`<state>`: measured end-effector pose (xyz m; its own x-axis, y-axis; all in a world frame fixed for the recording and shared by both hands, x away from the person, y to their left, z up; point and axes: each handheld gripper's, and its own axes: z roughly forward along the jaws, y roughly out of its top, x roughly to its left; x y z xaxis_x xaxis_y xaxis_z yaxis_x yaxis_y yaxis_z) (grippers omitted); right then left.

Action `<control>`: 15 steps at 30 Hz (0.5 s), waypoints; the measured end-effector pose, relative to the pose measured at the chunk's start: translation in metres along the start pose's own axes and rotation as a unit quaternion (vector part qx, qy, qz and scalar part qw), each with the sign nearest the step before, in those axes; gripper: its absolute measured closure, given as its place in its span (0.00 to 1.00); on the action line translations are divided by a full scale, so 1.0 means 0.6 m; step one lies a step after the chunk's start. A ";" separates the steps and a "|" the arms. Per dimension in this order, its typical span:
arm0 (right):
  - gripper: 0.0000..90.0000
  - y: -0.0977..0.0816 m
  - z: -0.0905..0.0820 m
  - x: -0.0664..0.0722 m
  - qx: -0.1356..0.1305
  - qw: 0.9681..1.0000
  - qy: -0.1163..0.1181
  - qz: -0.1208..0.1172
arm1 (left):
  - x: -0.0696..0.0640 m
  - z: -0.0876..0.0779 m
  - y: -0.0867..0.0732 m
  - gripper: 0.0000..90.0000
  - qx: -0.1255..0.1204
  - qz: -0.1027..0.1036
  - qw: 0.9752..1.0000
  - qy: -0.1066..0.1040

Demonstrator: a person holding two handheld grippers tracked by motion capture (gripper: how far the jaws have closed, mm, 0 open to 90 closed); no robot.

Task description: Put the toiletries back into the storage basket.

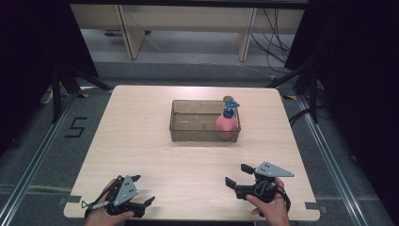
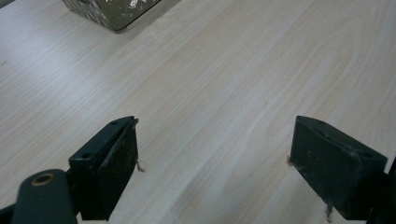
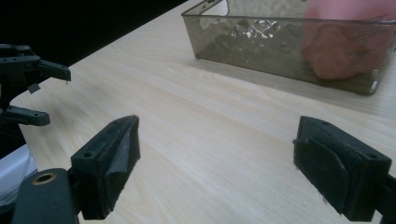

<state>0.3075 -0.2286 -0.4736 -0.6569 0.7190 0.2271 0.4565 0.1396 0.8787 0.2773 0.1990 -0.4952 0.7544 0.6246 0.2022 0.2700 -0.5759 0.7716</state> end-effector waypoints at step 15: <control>0.17 -0.015 -0.009 0.014 0.019 1.000 0.006 0.021 | -0.002 0.001 -0.001 0.16 -0.003 -0.003 1.000 0.007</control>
<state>0.2946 -0.2274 -0.4770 -0.6430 0.7170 0.2692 0.5063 0.1342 0.8518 0.2768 0.1983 -0.4960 0.7441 0.6355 0.2062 0.2713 -0.5694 0.7760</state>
